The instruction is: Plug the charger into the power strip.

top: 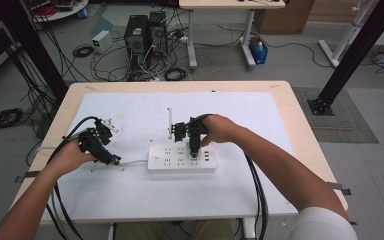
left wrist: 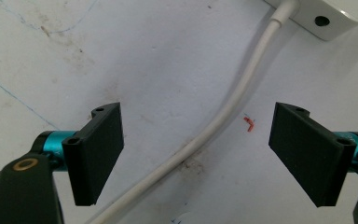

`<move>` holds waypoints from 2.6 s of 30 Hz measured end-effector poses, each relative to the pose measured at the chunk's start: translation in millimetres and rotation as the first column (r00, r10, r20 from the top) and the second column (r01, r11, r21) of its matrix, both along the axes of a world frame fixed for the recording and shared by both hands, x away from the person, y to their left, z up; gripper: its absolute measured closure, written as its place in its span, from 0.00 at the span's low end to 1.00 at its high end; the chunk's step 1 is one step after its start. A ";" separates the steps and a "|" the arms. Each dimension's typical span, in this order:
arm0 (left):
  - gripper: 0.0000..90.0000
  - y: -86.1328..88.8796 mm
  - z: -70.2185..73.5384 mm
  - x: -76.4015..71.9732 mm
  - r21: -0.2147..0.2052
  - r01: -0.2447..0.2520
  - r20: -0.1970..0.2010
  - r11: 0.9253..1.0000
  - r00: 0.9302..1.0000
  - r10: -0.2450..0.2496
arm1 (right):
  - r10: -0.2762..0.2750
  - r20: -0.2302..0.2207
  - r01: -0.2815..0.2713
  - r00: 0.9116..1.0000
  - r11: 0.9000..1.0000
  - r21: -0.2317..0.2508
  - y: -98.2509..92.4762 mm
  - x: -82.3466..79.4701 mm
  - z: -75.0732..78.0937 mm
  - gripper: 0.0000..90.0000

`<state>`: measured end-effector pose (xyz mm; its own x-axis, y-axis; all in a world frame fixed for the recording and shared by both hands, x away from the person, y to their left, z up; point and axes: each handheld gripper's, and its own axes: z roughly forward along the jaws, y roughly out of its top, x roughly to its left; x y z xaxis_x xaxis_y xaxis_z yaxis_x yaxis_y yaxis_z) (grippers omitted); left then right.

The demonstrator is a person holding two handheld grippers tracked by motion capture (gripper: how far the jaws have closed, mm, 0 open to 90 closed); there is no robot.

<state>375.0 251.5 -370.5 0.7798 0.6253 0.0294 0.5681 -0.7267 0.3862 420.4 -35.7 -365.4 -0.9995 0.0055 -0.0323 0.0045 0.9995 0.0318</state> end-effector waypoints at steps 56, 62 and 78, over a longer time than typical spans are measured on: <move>0.20 2.3 38.0 -4.1 -0.050 -0.027 0.053 0.998 0.998 0.030 | -0.677 0.024 0.590 0.736 0.657 0.470 -203.1 -54.9 76.2 0.01; 0.20 3.6 41.8 -6.2 -0.057 -0.033 0.065 0.998 0.997 0.036 | -0.697 0.022 0.605 0.717 0.637 0.478 -213.5 -59.2 77.1 0.01; 0.20 10.3 37.7 -7.6 -0.064 -0.045 0.083 0.997 0.995 0.050 | -0.709 0.020 0.614 0.705 0.624 0.484 -216.5 -65.1 65.9 0.01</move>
